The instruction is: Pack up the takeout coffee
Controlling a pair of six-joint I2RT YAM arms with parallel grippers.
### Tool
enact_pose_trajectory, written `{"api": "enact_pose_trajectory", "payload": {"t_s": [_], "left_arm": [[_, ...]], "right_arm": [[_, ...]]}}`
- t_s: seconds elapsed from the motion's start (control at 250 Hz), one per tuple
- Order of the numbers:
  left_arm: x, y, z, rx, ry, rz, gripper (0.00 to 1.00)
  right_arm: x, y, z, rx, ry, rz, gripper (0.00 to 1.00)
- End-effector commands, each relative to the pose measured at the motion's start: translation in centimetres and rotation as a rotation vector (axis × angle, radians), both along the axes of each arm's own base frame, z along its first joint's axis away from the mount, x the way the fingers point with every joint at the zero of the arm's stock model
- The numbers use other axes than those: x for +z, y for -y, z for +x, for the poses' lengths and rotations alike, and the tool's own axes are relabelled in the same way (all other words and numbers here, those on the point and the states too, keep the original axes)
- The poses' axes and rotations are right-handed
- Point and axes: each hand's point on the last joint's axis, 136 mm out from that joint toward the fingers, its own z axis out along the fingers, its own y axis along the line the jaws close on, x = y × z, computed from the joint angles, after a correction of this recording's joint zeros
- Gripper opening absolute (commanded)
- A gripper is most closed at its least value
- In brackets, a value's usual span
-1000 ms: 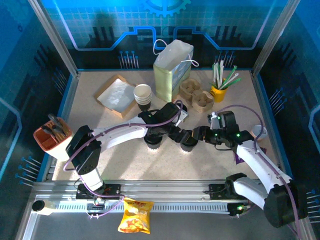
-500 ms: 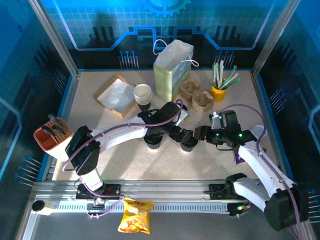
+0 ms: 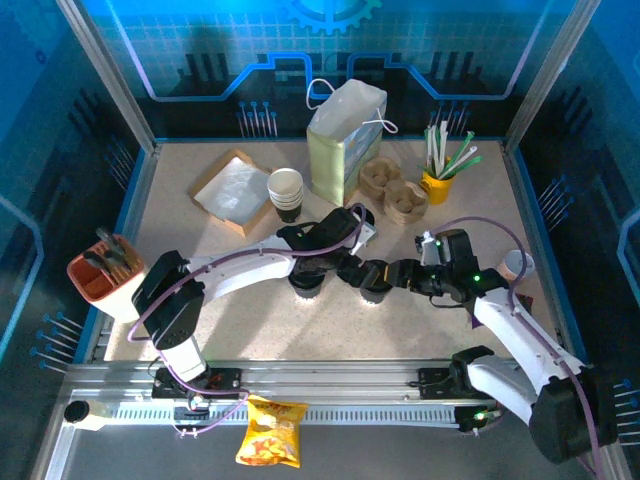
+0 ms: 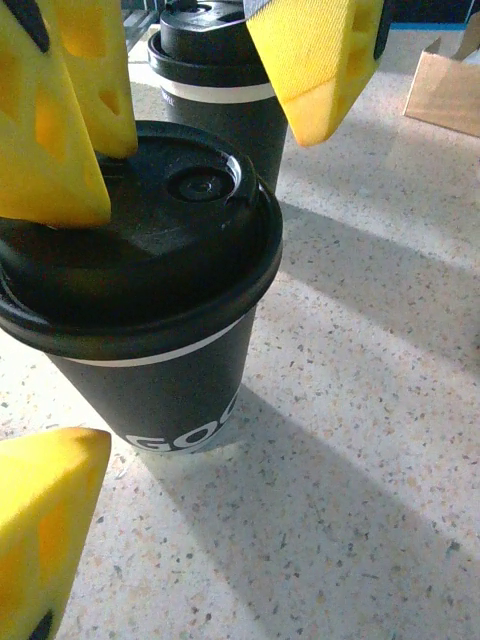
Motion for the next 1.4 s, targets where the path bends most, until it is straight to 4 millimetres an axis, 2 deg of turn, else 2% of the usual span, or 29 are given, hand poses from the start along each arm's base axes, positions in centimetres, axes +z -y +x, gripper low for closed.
{"api": "enact_pose_trajectory", "payload": {"t_s": [0.0, 0.092, 0.224, 0.316, 0.408, 0.547, 0.615, 0.627, 0.675, 0.783, 0.851, 0.927, 1.115, 1.394], "left_arm": [[-3.8, -1.9, -1.4, -0.008, -0.065, 0.112, 0.84], [-1.6, -0.8, -0.9, -0.008, -0.042, 0.051, 0.84], [2.8, 0.7, 0.1, 0.003, 0.021, -0.062, 0.86], [5.8, 0.9, 0.6, 0.026, 0.075, -0.131, 0.88], [7.7, -0.5, 1.0, 0.067, 0.129, -0.151, 0.89], [9.2, -4.9, 1.5, 0.184, 0.172, -0.178, 0.91], [9.5, -7.1, 1.4, 0.238, 0.177, -0.182, 0.91], [9.5, -7.5, 1.3, 0.247, 0.179, -0.18, 0.92], [9.5, -9.0, 1.1, 0.278, 0.181, -0.169, 0.92], [8.5, -11.9, 0.4, 0.336, 0.157, -0.094, 0.93], [7.6, -13.6, -0.1, 0.368, 0.137, -0.034, 0.93], [7.0, -14.9, -0.8, 0.39, 0.11, 0.011, 0.93], [5.5, -16.1, -2.5, 0.396, 0.021, 0.083, 0.92], [5.5, -15.8, -2.4, 0.387, 0.03, 0.071, 0.92]], "right_arm": [[-3.6, 1.0, -2.3, -0.013, -0.127, -0.077, 0.56], [-1.9, 0.8, -1.4, -0.006, -0.083, -0.068, 0.56], [1.6, 0.4, 0.0, 0.008, 0.002, -0.059, 0.59], [3.8, 0.5, 0.6, 0.03, 0.065, -0.09, 0.63], [5.3, 1.2, 0.7, 0.055, 0.116, -0.179, 0.66], [6.3, 1.4, 0.6, 0.099, 0.166, -0.302, 0.69], [6.1, 0.9, 0.3, 0.139, 0.179, -0.345, 0.71], [6.9, 0.6, 0.5, 0.14, 0.201, -0.344, 0.71], [7.3, -0.1, 0.6, 0.17, 0.224, -0.369, 0.72], [7.2, -1.6, 0.5, 0.244, 0.24, -0.45, 0.76], [6.9, -2.5, 0.5, 0.299, 0.235, -0.514, 0.84], [6.1, -3.4, 0.1, 0.362, 0.216, -0.586, 0.89], [4.4, -4.1, -0.8, 0.444, 0.142, -0.706, 0.97], [3.6, -4.0, -0.7, 0.458, 0.089, -0.762, 0.96]]}}
